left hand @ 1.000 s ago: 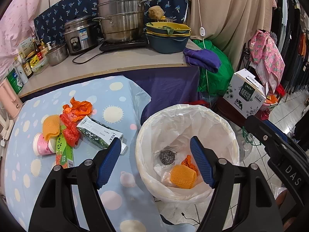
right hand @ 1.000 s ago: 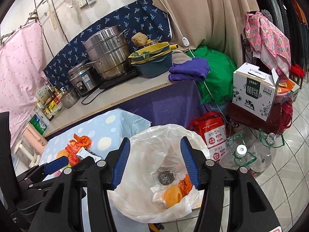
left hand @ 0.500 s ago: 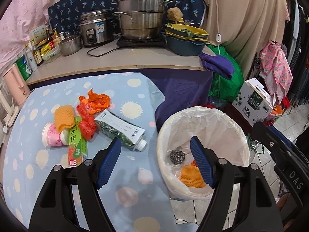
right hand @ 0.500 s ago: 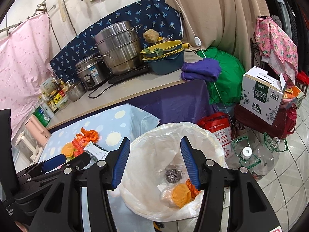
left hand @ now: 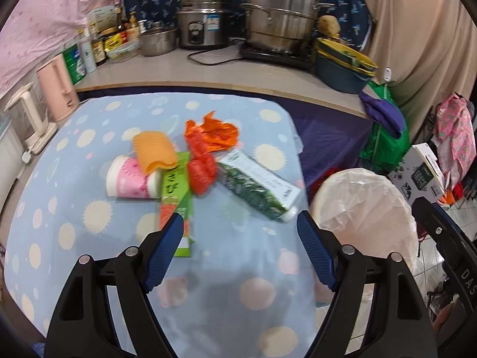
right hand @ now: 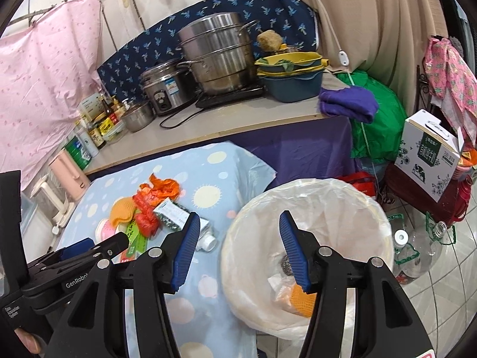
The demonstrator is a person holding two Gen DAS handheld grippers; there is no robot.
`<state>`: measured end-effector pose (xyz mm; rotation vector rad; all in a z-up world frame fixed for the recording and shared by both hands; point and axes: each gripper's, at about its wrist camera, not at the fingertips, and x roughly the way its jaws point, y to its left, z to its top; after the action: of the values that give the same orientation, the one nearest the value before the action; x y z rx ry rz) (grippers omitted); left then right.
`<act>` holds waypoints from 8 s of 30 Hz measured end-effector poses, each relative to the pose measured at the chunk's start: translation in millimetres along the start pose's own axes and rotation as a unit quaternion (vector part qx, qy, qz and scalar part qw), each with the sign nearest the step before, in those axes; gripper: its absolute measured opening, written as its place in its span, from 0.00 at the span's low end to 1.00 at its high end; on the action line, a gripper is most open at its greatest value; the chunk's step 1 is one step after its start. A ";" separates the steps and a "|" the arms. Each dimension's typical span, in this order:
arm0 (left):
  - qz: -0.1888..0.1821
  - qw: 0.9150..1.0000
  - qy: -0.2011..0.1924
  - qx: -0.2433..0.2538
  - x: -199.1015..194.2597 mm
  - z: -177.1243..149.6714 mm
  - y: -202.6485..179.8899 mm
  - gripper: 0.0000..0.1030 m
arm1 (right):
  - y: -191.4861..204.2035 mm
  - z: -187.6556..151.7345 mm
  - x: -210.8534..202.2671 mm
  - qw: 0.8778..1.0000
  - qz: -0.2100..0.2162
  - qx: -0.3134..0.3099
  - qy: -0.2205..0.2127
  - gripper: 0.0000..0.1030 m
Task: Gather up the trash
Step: 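Move both open grippers back over the remaining trash on the table, then grasp the green NB wasabi box with left gripper while right grasps the milk carton, then lift and carry the wasabi box and milk carton over the bin, then open both grippers to drop the box and carton into the bin, then move both open grippers back over the cup and plastic bags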
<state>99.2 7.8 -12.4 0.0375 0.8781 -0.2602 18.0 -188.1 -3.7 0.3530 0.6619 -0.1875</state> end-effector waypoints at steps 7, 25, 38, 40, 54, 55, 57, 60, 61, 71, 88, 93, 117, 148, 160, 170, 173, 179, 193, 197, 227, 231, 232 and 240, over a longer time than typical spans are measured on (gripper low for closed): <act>0.033 0.999 0.022 -0.036 17.0 -10.1 43.4 0.80 | 30.9 -4.8 22.8 0.999 0.016 -0.026 0.023 0.54; 0.039 0.991 0.096 -0.087 88.3 -20.8 85.2 0.83 | 63.6 -7.4 104.5 0.994 0.033 -0.051 0.089 0.63; 0.035 0.989 0.117 -0.085 120.8 -17.9 86.7 0.78 | 73.2 -6.3 167.3 0.988 0.036 -0.093 0.120 0.75; 0.032 0.988 0.121 -0.087 124.3 -17.9 87.9 0.73 | 73.2 -6.5 175.2 0.987 0.037 -0.095 0.127 0.75; 0.025 0.989 0.125 -0.079 127.7 -17.6 92.7 0.40 | 87.7 -28.3 204.0 0.976 0.051 -0.140 0.160 0.74; 0.022 0.988 0.127 -0.080 126.9 -17.8 92.6 0.38 | 88.2 -29.6 202.8 0.976 0.052 -0.141 0.159 0.73; 0.016 0.988 0.129 -0.082 125.1 -19.0 92.9 0.37 | 89.9 -31.9 200.3 0.975 0.053 -0.146 0.160 0.65; 0.011 0.988 0.130 -0.080 120.9 -21.9 91.3 0.36 | 91.9 -35.8 195.8 0.973 0.055 -0.153 0.163 0.59; 0.011 0.988 0.130 -0.080 119.0 -23.3 90.5 0.36 | 92.2 -37.2 193.6 0.973 0.056 -0.153 0.162 0.59; 0.014 0.990 0.118 -0.078 80.9 -36.0 85.6 0.36 | 89.4 -48.6 151.8 0.978 0.061 -0.130 0.154 0.58; -0.009 0.997 0.057 -0.043 -16.0 -40.4 62.6 0.36 | 79.0 -33.0 54.2 0.988 0.071 -0.099 0.096 0.53; -0.020 0.999 0.037 -0.030 -40.2 -36.5 53.9 0.36 | 72.0 -24.6 33.6 0.991 0.073 -0.089 0.074 0.53; -0.085 0.994 -0.014 0.068 -71.2 -9.7 -45.5 0.36 | -24.0 29.9 -43.7 0.999 0.007 -0.005 -0.043 0.52; -0.097 0.982 0.054 0.151 -9.0 -28.2 -141.6 0.36 | -111.3 10.3 -20.7 0.996 -0.056 0.065 -0.023 0.52; -0.093 0.981 0.067 0.156 7.6 -31.7 -151.0 0.37 | -116.3 5.7 -6.5 0.996 -0.059 0.072 -0.013 0.54; -0.088 0.983 0.053 0.150 3.1 -26.8 -150.1 0.53 | -115.1 10.6 -10.5 0.995 -0.059 0.071 -0.023 0.58; -0.087 0.984 0.052 0.148 2.5 -25.9 -149.1 0.54 | -112.6 10.9 -12.2 0.996 -0.059 0.066 -0.026 0.59; -0.088 0.985 0.051 0.142 1.4 -24.5 -144.3 0.54 | -106.7 12.7 -13.2 0.996 -0.057 0.062 -0.027 0.59; -0.086 0.989 0.043 0.108 -6.4 -16.4 -114.8 0.54 | -84.2 14.8 -15.5 0.997 -0.052 0.042 -0.027 0.59; -0.079 0.992 0.042 0.091 -7.7 -15.9 -97.0 0.54 | -71.9 14.4 -15.0 0.998 -0.046 0.033 -0.025 0.59; 0.039 0.994 0.042 -0.095 6.4 -20.4 111.2 0.65 | 89.2 -15.9 67.4 0.993 0.034 -0.089 0.067 0.63; 0.056 0.991 0.046 -0.114 13.4 -20.3 136.6 0.65 | 105.8 -23.3 90.5 0.991 0.038 -0.100 0.083 0.63; 0.059 0.990 0.047 -0.116 15.2 -20.4 140.9 0.65 | 109.4 -24.6 96.5 0.990 0.038 -0.102 0.087 0.63; 0.075 0.987 0.056 -0.132 33.3 -13.8 174.5 0.69 | 125.4 -29.7 139.2 0.988 0.035 -0.105 0.112 0.63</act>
<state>151.0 171.7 -59.6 -0.1280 1.0101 0.0009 144.2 -69.1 -80.5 0.1955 0.8811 -0.0092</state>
